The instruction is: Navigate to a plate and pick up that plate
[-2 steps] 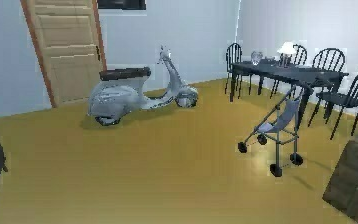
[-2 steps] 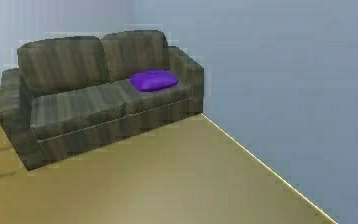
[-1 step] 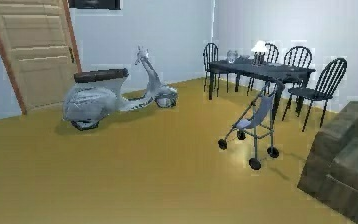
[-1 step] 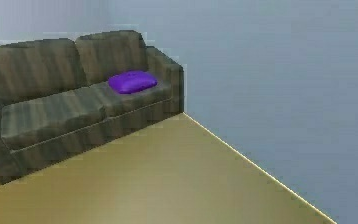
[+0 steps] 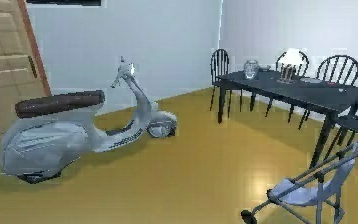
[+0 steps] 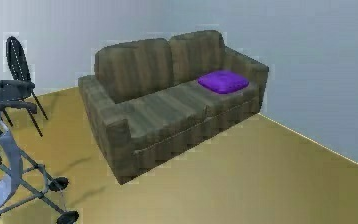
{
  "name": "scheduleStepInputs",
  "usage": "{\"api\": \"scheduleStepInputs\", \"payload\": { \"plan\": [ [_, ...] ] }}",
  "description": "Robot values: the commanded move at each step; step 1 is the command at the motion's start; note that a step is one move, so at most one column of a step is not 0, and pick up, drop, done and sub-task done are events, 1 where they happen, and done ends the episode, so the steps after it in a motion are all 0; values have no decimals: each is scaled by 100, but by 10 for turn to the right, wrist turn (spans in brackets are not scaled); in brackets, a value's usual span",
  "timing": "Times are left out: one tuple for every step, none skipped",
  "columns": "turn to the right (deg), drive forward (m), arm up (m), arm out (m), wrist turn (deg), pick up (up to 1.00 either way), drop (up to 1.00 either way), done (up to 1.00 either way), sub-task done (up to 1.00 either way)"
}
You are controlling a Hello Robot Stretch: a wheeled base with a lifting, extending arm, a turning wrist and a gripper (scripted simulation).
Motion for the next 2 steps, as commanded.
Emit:
{"api": "scheduleStepInputs", "payload": {
  "plan": [
    [0, 100, 0, 0, 0, 0, 0, 0, 0],
    [60, 0, 0, 0, 0, 0, 0, 0, 0]
  ]
}}
